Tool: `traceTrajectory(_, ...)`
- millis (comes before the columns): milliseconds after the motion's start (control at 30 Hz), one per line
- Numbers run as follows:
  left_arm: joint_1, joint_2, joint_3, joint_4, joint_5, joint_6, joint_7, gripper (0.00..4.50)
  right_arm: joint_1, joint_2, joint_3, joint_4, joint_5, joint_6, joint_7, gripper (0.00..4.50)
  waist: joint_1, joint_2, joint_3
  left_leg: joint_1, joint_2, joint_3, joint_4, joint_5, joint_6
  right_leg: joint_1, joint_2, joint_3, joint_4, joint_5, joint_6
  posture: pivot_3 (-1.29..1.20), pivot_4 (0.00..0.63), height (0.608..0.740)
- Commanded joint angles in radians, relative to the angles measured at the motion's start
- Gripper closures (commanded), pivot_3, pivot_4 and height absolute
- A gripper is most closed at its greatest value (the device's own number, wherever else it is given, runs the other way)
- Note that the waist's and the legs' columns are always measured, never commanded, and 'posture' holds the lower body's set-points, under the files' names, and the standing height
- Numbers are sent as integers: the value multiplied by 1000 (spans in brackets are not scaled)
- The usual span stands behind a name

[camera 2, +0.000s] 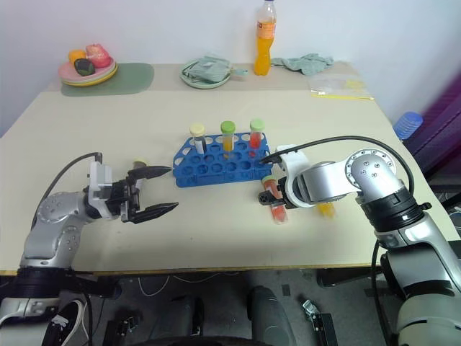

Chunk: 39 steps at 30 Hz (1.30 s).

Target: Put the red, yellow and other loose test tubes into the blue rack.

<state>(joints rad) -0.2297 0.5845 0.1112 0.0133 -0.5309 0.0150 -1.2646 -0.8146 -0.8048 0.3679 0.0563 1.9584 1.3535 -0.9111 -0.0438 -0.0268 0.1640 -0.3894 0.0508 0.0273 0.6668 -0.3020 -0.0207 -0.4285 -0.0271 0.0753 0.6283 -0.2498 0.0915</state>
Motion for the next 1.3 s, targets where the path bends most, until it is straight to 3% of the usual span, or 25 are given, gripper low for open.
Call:
traceTrajectory(33, 10, 0, 10, -49, -8, -12, 11, 14, -43, 6, -11, 19, 14, 8, -1, 0, 0, 0, 0, 0, 0, 0, 0, 0, 0, 0, 0, 0, 0, 0, 0, 0, 150, 740)
traceTrajectory(567, 82, 7, 21, -121, -17, -9, 48, 14, -34, 62, -3, 73, 14, 26, -38, 0, 0, 0, 0, 0, 0, 0, 0, 0, 0, 0, 0, 0, 0, 0, 0, 0, 150, 740)
traceTrajectory(600, 85, 8, 21, -123, -17, -9, 50, 0, -30, 61, -4, 73, 14, 26, -40, 533, 0, 0, 0, 0, 0, 0, 0, 0, 0, 0, 0, 0, 0, 0, 0, 0, 150, 740)
traceTrajectory(633, 87, 9, 21, -125, -17, -10, 51, 0, -26, 59, -5, 70, 14, 25, -41, 776, 0, 0, 0, 0, 0, 0, 0, 0, 0, 0, 0, 0, 0, 0, 0, 0, 150, 740)
traceTrajectory(833, 83, 6, 19, -126, -20, -7, 56, 0, 4, 45, -1, 47, 14, 17, -55, 3670, 0, 0, 0, 0, 0, 0, 0, 0, 0, 0, 0, 0, 0, 0, 0, 0, 150, 740)
traceTrajectory(967, 71, 8, 17, -109, -19, -10, 47, 0, -51, 80, -46, 65, 14, -14, -90, 3707, -2, 0, 0, 0, 0, 0, 0, 0, 0, 0, 0, 0, 0, 0, 0, 0, 150, 740)
traceTrajectory(1100, 37, 2, 9, -76, -13, -15, 37, 0, -64, 1, -6, 1, 14, 98, 183, 3707, 1, 0, 0, 0, 0, 0, 0, 0, 0, -1, 0, 0, 0, 0, 0, 0, 150, 740)
traceTrajectory(1200, 6, 1, 3, -44, -8, -20, 25, 0, -112, -78, 32, -145, 14, 164, 514, 3707, 6, 1, 1, -1, 0, -1, -1, 0, 0, -1, 0, -1, -2, 0, 0, 0, 150, 740)
traceTrajectory(1300, -29, -3, 1, -5, -5, -27, 14, 0, -50, -111, -71, -256, -42, 66, 625, 3707, 3, -1, -1, -1, 1, -2, -1, 0, 1, 0, 0, -2, -3, 0, 0, 0, 150, 740)
